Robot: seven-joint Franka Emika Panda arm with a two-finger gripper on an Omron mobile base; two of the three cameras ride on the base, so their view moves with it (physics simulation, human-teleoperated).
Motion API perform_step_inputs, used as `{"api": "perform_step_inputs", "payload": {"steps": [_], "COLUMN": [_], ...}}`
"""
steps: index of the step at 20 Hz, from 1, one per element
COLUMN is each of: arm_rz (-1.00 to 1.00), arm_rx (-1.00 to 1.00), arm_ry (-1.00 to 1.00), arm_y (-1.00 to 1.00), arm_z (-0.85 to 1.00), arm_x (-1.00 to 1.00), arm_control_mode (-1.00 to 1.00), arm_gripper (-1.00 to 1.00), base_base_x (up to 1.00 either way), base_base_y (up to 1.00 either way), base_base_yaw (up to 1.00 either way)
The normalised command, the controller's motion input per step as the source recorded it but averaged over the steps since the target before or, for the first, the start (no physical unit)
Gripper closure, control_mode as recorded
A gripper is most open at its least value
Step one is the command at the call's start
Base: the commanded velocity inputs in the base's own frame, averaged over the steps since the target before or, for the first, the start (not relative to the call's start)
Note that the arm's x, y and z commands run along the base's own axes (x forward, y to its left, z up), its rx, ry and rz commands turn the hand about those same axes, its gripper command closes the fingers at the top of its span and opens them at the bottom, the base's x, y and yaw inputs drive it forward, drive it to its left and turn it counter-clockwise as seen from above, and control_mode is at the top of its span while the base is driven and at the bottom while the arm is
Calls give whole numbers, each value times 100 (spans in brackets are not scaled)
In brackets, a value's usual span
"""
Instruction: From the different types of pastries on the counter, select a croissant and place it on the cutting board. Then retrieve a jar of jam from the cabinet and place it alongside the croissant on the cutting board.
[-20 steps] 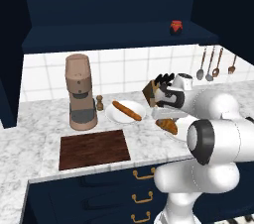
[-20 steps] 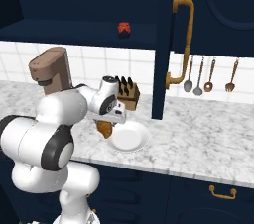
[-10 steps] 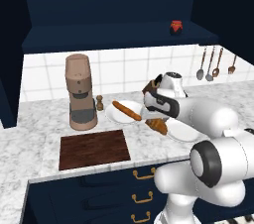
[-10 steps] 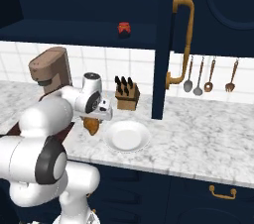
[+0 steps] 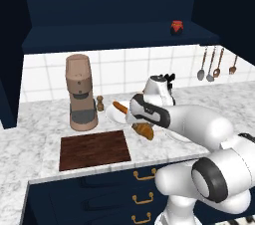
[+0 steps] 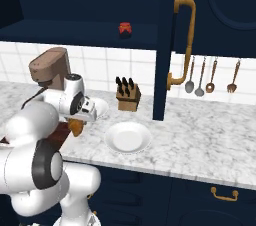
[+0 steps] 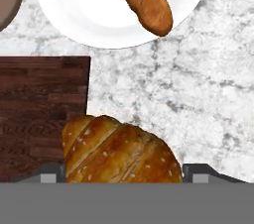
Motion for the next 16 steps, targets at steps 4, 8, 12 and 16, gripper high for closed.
{"api": "perform_step_inputs", "payload": {"steps": [4, 8, 12, 16], "arm_rz": [0, 0, 0, -1], "arm_rx": [0, 0, 0, -1], "arm_ry": [0, 0, 0, 0], "arm_y": [80, 69, 53, 53], "arm_z": [0, 0, 0, 0], "arm_x": [-7, 0, 0, 0], "arm_control_mode": [-100, -100, -100, -100], "arm_gripper": [100, 100, 100, 100], "base_base_x": [0, 0, 0, 0], "base_base_y": [0, 0, 0, 0], "base_base_yaw": [0, 0, 0, 0]}}
